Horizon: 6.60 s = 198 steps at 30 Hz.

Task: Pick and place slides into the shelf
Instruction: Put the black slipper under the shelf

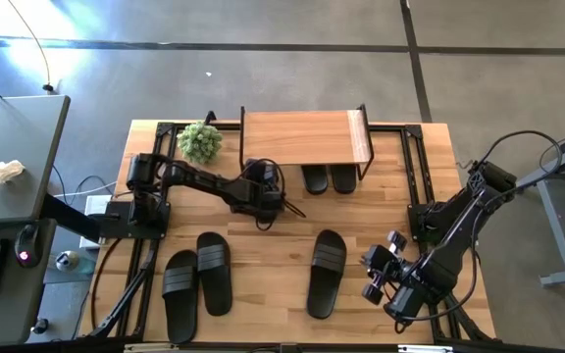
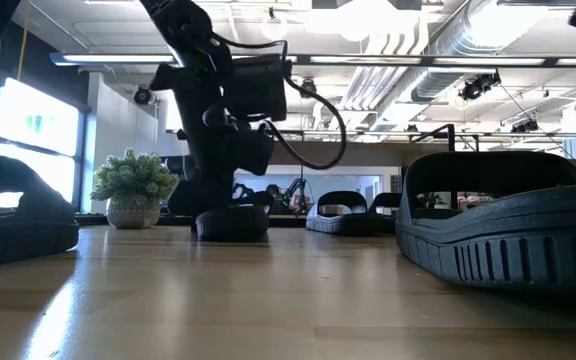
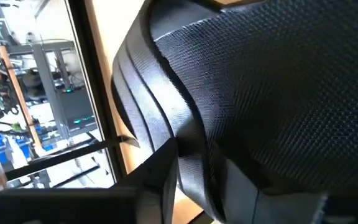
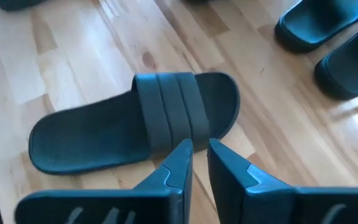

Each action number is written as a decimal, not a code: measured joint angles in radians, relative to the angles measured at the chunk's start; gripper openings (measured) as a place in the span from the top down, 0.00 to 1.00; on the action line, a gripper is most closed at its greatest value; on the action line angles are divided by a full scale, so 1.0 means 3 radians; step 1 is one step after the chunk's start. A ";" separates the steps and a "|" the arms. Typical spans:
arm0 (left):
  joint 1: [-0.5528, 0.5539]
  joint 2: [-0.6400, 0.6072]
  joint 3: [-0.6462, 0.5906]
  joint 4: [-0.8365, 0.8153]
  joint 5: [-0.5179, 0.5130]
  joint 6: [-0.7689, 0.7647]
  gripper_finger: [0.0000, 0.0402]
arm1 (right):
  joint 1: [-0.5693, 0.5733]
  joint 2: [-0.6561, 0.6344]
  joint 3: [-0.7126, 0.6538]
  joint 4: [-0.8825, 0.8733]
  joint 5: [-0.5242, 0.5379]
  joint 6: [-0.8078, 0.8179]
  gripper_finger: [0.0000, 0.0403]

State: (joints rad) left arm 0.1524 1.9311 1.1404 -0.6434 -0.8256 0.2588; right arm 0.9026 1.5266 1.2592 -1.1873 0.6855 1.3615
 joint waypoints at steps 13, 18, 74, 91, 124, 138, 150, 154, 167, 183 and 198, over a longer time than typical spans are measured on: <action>-0.0007 -0.0149 0.0000 -0.0189 0.0250 -0.0210 0.60 | -0.0021 0.0000 0.0001 -0.0037 0.0071 -0.0002 0.83; -0.0120 -0.0219 0.0009 -0.0323 0.0346 -0.0309 0.55 | -0.0021 0.0000 0.0000 -0.0044 0.0064 -0.0002 0.83; -0.1353 -0.0198 0.0320 -0.0103 0.2175 -0.1812 1.00 | -0.0012 0.1038 0.0000 0.0782 -0.0118 0.0374 0.83; -0.1899 -0.0410 0.0323 -0.0292 0.2212 -0.2081 1.00 | -0.0122 0.1193 0.0000 0.0782 -0.0028 0.0349 0.43; -0.1930 -0.0410 0.0322 -0.0548 0.1938 -0.2415 1.00 | -0.0951 0.1407 -0.0002 0.0422 0.0309 0.1168 0.99; -0.1930 -0.0409 0.0322 -0.0650 0.1931 -0.2459 1.00 | -0.1618 0.1407 -0.0002 0.0553 0.0517 0.0951 1.00; -0.1928 -0.0409 0.0322 -0.0704 0.1894 -0.2457 1.00 | -0.2162 0.1406 0.0000 0.1322 0.0355 0.0049 1.00; -0.1928 -0.0409 0.0322 -0.0717 0.1894 -0.2455 1.00 | -0.2283 0.1403 0.0000 0.1336 0.0409 -0.0005 1.00; -0.1928 -0.0409 0.0322 -0.0713 0.1865 -0.2453 1.00 | -0.2684 0.1401 0.0000 0.1679 0.0453 -0.0211 1.00; -0.1928 -0.0409 0.0321 -0.0657 0.1862 -0.2445 0.99 | -0.2919 0.1401 0.0000 0.1759 0.0415 -0.0295 1.00; -0.1928 -0.0409 0.0322 -0.0559 0.1870 -0.2437 0.99 | -0.2927 0.1401 0.0000 0.1904 0.0216 -0.0891 0.83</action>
State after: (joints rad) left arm -0.4259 1.8084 1.2369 -0.8111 -0.2647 -0.4722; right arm 0.0246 1.9469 1.2591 -0.6161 0.7504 1.0943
